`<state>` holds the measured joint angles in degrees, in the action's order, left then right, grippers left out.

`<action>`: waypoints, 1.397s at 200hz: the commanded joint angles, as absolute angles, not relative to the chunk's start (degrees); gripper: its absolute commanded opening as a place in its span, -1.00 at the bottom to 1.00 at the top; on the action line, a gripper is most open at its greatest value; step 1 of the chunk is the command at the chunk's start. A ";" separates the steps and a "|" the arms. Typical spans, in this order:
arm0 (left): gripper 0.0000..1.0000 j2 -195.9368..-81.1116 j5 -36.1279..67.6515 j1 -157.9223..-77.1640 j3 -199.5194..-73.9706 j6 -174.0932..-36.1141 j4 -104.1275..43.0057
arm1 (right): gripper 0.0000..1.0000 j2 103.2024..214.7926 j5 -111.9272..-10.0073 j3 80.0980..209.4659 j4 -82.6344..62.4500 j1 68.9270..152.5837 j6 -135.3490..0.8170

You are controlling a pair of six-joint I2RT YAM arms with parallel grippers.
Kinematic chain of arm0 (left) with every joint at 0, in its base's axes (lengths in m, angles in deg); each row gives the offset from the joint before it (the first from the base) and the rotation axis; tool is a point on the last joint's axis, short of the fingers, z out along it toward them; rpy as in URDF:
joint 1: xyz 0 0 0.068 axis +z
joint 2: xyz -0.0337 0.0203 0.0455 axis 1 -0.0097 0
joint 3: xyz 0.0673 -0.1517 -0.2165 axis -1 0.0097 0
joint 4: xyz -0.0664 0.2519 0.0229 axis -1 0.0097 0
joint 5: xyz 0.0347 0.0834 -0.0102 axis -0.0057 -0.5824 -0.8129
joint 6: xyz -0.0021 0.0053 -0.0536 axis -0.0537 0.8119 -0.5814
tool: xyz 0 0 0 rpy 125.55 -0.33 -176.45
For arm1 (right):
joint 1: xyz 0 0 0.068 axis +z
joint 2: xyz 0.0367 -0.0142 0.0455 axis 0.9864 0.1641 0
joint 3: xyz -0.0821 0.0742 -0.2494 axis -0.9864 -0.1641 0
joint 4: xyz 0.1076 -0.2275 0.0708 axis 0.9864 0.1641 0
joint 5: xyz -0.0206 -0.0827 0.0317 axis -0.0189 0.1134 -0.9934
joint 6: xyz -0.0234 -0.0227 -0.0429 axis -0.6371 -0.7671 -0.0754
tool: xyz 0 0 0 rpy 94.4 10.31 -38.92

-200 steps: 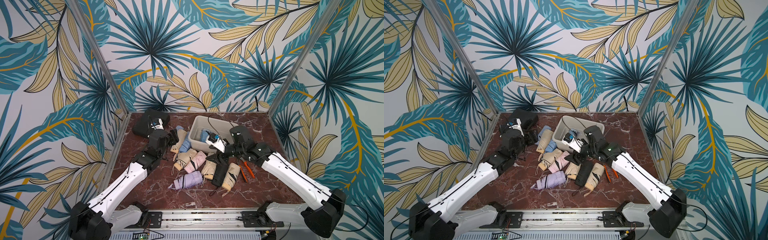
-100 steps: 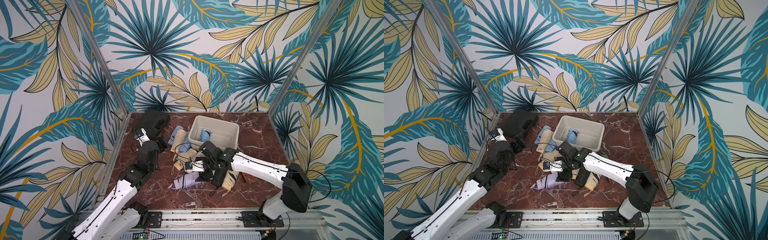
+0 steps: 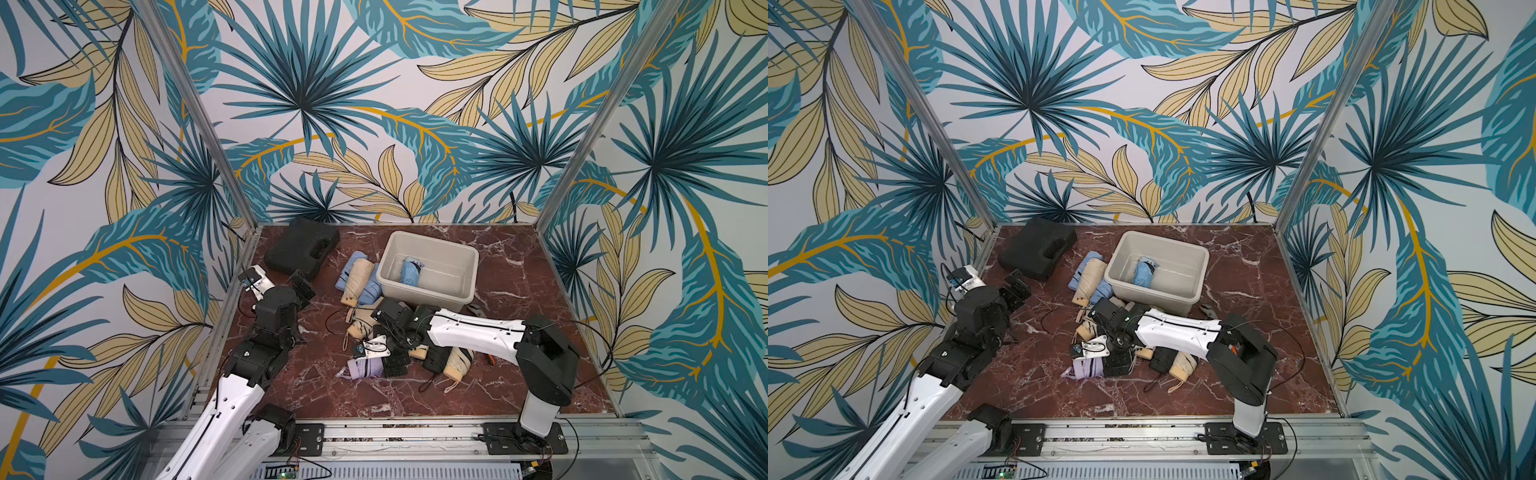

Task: Put the umbrella into the storage box
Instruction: Pick up the umbrella from the center of the board.

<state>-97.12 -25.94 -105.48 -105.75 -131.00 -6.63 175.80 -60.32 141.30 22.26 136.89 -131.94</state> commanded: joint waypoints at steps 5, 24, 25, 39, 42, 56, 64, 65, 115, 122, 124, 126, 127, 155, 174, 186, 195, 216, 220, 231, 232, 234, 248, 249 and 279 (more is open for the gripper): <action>0.87 -94.62 -24.32 -102.04 -104.96 -132.22 -3.59 | 0.99 179.06 -59.09 144.32 22.08 137.85 -132.77; 0.86 -94.29 -22.90 -100.88 -105.12 -132.82 -3.18 | 0.98 181.35 -58.77 146.02 23.15 138.20 -133.35; 0.86 -94.29 -22.78 -100.79 -105.12 -132.85 -3.17 | 0.99 181.46 -58.74 146.09 23.17 138.20 -133.35; 0.86 -94.37 -22.04 -100.52 -105.09 -133.34 -3.06 | 0.98 182.67 -58.40 146.59 23.39 138.21 -133.47; 0.86 -94.38 -21.92 -100.45 -105.03 -133.51 -3.08 | 0.98 182.98 -58.38 146.71 23.42 138.25 -133.43; 0.86 -94.47 -21.53 -100.44 -104.87 -134.28 -3.21 | 0.98 184.04 -58.58 147.42 23.94 138.21 -133.35; 0.86 -94.55 -21.27 -100.36 -104.75 -134.45 -3.42 | 0.98 184.58 -58.64 147.78 24.08 138.33 -133.40; 0.86 -94.55 -21.22 -100.35 -104.76 -134.46 -3.43 | 0.97 184.61 -58.64 147.81 24.04 138.36 -133.42; 0.86 -96.05 -19.11 -99.94 -105.51 -132.58 -6.18 | 0.71 187.78 -56.43 149.15 24.42 138.98 -133.87; 0.86 -96.49 -18.76 -99.95 -105.86 -132.13 -6.46 | 0.65 188.16 -56.37 149.35 24.63 139.01 -133.98; 0.86 -96.62 -18.67 -99.98 -105.97 -131.99 -6.46 | 0.64 188.23 -56.33 149.40 24.61 139.05 -133.96; 0.86 -96.74 -18.63 -99.99 -106.10 -131.94 -6.54 | 0.63 188.32 -56.28 149.39 24.70 139.12 -134.09; 0.86 -96.79 -18.58 -99.99 -106.14 -131.93 -6.57 | 0.62 188.37 -56.27 149.40 24.70 139.11 -134.07; 0.87 -98.43 -17.50 -99.76 -107.45 -131.15 -7.17 | 0.42 189.06 -55.82 149.76 25.05 139.26 -134.41; 0.87 -99.10 -16.91 -99.81 -107.66 -131.19 -7.87 | 0.30 188.76 -55.81 149.77 24.96 139.26 -134.40; 0.87 -99.26 -16.69 -99.73 -107.63 -131.31 -8.10 | 0.21 188.28 -56.13 149.67 24.88 139.26 -134.31; 0.87 -99.30 -16.51 -99.79 -107.58 -131.39 -8.18 | 0.12 187.77 -56.40 149.41 24.71 139.27 -134.22; 0.87 -99.20 -16.59 -99.73 -107.71 -132.83 -7.19 | -0.15 186.15 -58.15 148.55 24.70 139.24 -133.70; 0.87 -99.21 -16.68 -99.68 -107.98 -133.31 -6.74 | -0.19 185.66 -58.58 148.33 24.70 139.26 -133.74; 0.87 -99.13 -16.30 -99.70 -108.58 -134.09 -5.52 | -0.27 184.10 -59.69 147.57 24.33 139.26 -133.42; 0.87 -99.13 -16.23 -99.67 -108.61 -134.10 -5.44 | -0.28 183.98 -59.82 147.48 24.30 139.26 -133.29; 0.87 -99.04 -16.13 -99.71 -108.70 -134.22 -5.21 | -0.28 183.58 -59.99 147.30 24.16 139.22 -133.15; 0.87 -98.84 -15.31 -99.72 -109.20 -134.66 -4.29 | -0.31 180.72 -61.29 145.48 22.28 139.26 -132.46; 0.87 -98.85 -15.29 -99.72 -109.23 -134.69 -4.20 | -0.31 180.45 -61.41 145.30 22.13 139.22 -132.37; 0.86 -98.51 -14.42 -99.72 -110.63 -134.95 -2.52 | -0.32 172.99 -64.79 141.08 17.17 139.31 -129.49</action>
